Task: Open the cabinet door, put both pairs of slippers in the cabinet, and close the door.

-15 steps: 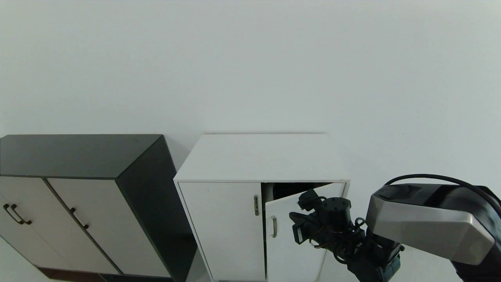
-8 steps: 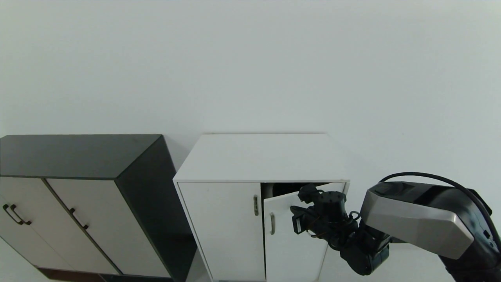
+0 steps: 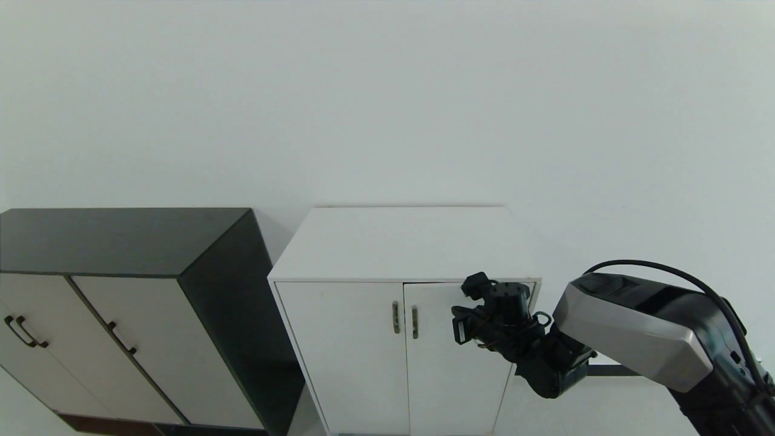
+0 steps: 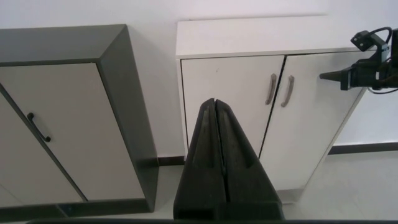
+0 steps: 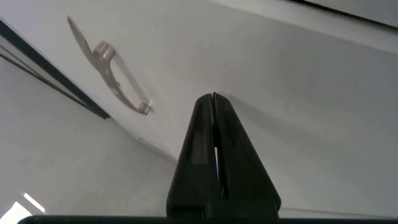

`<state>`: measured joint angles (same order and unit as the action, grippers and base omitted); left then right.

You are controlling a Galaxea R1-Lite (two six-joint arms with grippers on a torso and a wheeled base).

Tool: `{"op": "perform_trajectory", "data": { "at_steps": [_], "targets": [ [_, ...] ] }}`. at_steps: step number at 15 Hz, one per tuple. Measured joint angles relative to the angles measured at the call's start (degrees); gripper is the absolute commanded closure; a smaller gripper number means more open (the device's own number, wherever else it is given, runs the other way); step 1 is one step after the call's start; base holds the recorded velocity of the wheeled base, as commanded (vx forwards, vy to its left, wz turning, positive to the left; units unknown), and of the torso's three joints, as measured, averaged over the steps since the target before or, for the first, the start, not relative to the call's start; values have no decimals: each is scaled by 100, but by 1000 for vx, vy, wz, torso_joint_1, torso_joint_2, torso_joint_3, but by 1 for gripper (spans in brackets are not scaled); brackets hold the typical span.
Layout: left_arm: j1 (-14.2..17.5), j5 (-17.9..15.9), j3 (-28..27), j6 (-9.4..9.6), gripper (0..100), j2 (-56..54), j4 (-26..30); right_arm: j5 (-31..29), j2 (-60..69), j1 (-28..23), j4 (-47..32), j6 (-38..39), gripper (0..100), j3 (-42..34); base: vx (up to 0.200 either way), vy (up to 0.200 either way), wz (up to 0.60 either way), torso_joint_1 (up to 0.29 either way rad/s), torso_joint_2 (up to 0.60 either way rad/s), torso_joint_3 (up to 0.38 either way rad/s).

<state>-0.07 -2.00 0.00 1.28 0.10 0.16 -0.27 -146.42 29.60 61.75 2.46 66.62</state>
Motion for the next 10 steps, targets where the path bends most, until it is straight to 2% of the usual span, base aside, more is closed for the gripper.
{"op": "perform_trajectory", "data": {
  "at_steps": [10],
  "targets": [
    [-2,-2,0,5,100,0,2,11,-269,-116,-251,-1,100,571,0,0,0,0,0,0]
  ]
}}
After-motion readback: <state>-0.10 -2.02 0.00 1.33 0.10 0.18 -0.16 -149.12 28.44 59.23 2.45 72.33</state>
